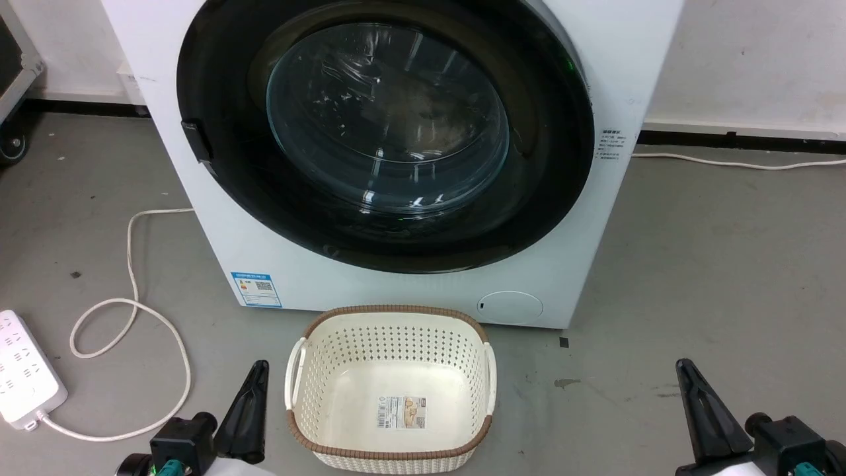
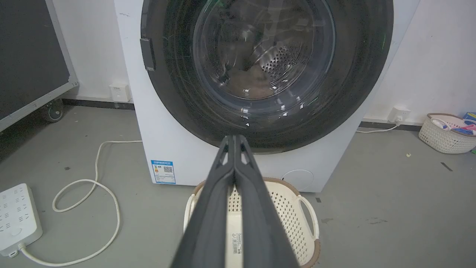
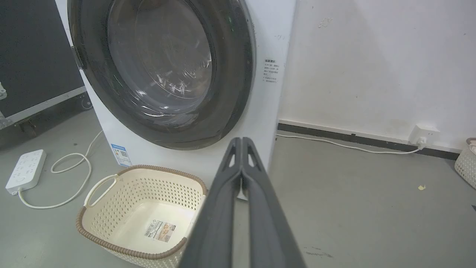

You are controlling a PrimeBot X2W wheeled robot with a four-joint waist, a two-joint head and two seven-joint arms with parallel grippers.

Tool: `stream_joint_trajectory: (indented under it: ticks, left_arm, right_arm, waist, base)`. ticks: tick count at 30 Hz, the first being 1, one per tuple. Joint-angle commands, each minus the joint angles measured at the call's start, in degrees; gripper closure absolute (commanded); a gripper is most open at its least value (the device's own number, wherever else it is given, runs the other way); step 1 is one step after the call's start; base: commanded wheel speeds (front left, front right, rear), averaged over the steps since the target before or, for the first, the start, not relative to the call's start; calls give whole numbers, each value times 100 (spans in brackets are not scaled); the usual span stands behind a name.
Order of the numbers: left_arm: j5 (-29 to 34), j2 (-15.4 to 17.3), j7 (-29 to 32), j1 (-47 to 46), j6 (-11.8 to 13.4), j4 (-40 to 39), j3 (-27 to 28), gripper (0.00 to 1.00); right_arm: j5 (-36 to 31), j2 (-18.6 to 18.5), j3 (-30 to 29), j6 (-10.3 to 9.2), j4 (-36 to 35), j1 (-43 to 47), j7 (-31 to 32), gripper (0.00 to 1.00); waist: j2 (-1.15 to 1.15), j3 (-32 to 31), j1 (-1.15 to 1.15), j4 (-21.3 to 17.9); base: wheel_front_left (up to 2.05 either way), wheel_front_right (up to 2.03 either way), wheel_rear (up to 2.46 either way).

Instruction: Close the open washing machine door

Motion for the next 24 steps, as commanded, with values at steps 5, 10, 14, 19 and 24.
stream_joint_trajectory:
  ticks: [5, 10, 14, 19, 24]
  left_arm:
    - [87, -31, 71, -25, 64, -71, 15, 100]
    - [131, -43, 129, -33, 93, -109, 22, 100]
    - [166, -54, 176, -40, 116, -140, 28, 100]
    - [210, -66, 235, -48, 145, -178, 35, 100]
    - [254, -79, 293, -56, 174, -216, 42, 100]
  right_arm:
    - [-1, 3, 27, -1, -51, -56, 79, 100]
    - [-1, 4, 44, -1, -69, -76, 137, 100]
    - [-1, 5, 57, -1, -84, -92, 184, 100]
    - [-1, 6, 74, -1, -102, -113, 243, 100]
    - [-1, 7, 91, -1, -120, -133, 301, 100]
  waist:
    - [0, 2, 0, -2]
    - [0, 3, 0, -3]
    - [0, 4, 0, -5]
    - [0, 5, 0, -6]
    - [0, 7, 0, -8]
  base:
    - [0, 0, 0]
    - [0, 0, 0]
    - [0, 0, 0]
    - [0, 0, 0]
    - [0, 0, 0]
